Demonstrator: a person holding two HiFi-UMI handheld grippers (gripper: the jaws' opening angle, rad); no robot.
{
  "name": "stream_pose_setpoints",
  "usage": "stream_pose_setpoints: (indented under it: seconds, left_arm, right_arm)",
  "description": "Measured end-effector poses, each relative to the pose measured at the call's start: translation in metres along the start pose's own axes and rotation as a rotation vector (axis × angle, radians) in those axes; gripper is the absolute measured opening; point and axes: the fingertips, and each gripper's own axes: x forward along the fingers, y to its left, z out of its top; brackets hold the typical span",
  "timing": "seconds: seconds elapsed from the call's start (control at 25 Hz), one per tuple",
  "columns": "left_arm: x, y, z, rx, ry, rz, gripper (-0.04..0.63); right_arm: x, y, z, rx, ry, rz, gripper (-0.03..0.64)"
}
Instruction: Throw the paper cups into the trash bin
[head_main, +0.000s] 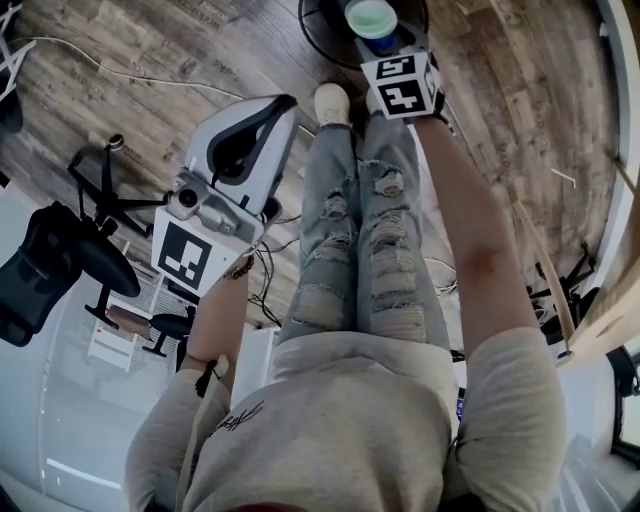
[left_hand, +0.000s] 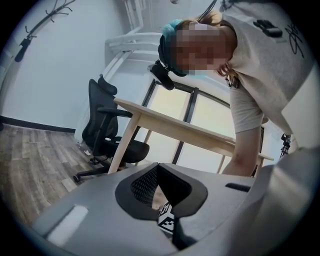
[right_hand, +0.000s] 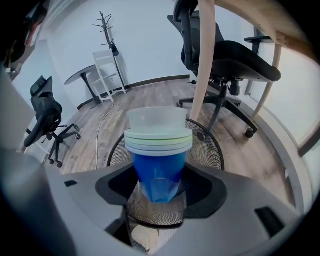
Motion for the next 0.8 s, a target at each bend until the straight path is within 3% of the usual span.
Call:
stream_pose_setpoints:
  seconds: [0.44, 0.8]
  left_arm:
    - [-0.004, 0.000, -0.006, -0.018, 0.022, 0.010, 0.003]
    - [-0.011, 0.000, -0.012, -0.038, 0.052, 0.010, 0.003]
  right_arm:
    - [0.003, -0.001, -0.009, 0.071, 0.050, -0.012, 0.276]
    - [-0.011, 0.002, 0.002, 0.062, 0.035, 0.004, 0.276]
